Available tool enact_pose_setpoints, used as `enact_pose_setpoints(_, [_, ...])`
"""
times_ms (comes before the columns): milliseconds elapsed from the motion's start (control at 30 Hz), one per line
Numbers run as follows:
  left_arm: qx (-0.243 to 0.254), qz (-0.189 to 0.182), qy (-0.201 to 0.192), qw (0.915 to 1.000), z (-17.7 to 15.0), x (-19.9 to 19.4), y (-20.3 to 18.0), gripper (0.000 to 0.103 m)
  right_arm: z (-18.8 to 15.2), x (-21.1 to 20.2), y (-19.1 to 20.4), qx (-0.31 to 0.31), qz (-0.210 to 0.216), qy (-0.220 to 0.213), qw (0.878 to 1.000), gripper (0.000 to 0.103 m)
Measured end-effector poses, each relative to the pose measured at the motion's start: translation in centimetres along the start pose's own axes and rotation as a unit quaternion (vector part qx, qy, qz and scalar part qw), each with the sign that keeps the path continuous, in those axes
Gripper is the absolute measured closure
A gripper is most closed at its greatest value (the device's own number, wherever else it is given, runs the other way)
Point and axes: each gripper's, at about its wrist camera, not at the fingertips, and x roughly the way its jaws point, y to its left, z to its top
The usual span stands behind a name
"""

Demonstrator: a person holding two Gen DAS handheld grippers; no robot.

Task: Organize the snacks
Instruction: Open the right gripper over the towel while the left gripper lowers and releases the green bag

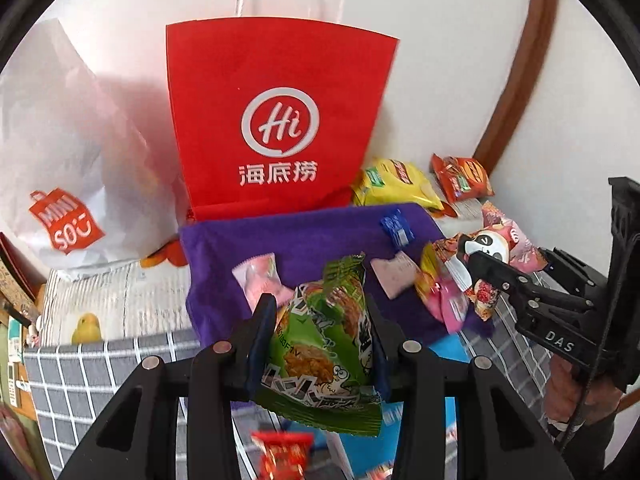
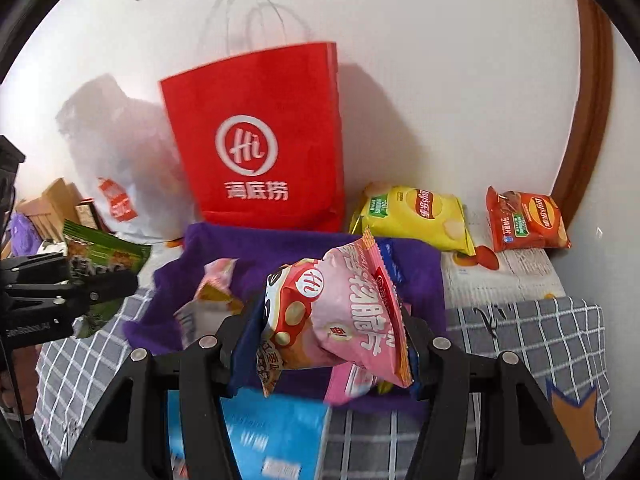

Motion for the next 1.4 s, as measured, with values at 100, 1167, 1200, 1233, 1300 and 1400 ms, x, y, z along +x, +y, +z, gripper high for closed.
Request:
enact_pose_setpoints(100, [-0.001,-0.002,-0.006,1.0000,1.4,1.1,0.6,0.063,1.1,1.7,-0.3,0.005,0.004,0.001,1.000,0.045])
enact_pose_setpoints(1167, [-0.046,0.001,0.031,0.9985,1.6,8.1,4.9,0.063,1.3,12.8,1.2,-0.062,0.002,0.080,0.995,0.045])
enact_pose_setpoints(1200, [-0.045,0.002,0.032,0.9984,1.6,8.2,4.8,0.063,1.3,12.8,1.1,-0.063,0.001,0.081,0.995,0.045])
enact_pose_setpoints(1233, [-0.045,0.002,0.033,0.9984,1.6,8.3,4.8,0.063,1.3,12.8,1.2,-0.063,0.002,0.081,0.995,0.045])
enact_pose_setpoints(1300, [-0.042,0.002,0.035,0.9985,1.6,8.5,4.6,0.063,1.3,12.7,1.2,-0.063,0.004,0.080,0.995,0.045])
enact_pose_setpoints(1400, [-0.040,0.002,0.036,0.9986,1.6,8.6,4.4,0.063,1.2,12.8,1.1,-0.063,0.004,0.082,0.995,0.045])
